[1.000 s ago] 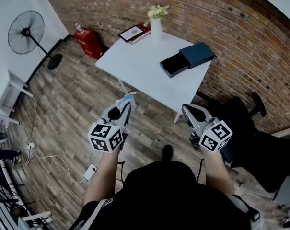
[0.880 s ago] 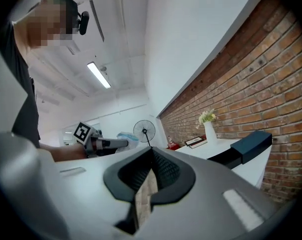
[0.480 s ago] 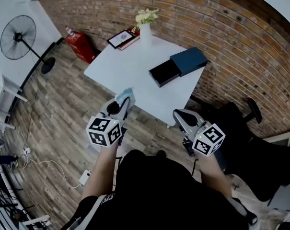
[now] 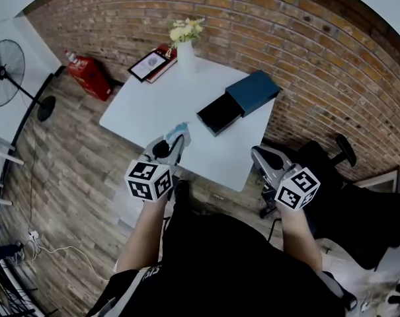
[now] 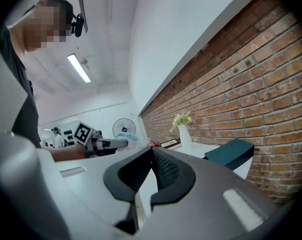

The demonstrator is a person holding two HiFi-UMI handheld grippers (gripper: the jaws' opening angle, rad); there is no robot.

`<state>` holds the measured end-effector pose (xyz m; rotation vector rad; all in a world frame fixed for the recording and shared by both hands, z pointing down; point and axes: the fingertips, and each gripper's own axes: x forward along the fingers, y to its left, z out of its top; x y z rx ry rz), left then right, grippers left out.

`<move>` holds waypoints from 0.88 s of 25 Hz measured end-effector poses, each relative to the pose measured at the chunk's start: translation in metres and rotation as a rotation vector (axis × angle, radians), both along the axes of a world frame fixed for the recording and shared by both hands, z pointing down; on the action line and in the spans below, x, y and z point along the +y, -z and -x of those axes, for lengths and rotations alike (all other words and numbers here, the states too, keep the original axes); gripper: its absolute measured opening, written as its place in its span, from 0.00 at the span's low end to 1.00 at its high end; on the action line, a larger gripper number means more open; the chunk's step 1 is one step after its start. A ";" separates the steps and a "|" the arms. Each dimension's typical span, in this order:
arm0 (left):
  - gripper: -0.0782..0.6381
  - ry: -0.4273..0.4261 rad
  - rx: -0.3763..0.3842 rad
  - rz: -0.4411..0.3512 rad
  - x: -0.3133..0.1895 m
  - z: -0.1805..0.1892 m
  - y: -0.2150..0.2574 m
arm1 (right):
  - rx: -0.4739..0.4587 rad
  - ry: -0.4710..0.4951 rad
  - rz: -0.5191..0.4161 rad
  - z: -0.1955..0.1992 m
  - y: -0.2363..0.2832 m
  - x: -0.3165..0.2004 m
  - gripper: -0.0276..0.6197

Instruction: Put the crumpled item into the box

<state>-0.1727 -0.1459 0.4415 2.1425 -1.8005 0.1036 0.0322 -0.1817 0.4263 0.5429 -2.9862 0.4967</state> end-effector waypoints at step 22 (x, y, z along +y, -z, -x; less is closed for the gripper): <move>0.20 -0.341 0.134 0.058 -0.177 0.147 -0.042 | 0.142 -0.361 0.049 0.153 -0.014 -0.110 0.04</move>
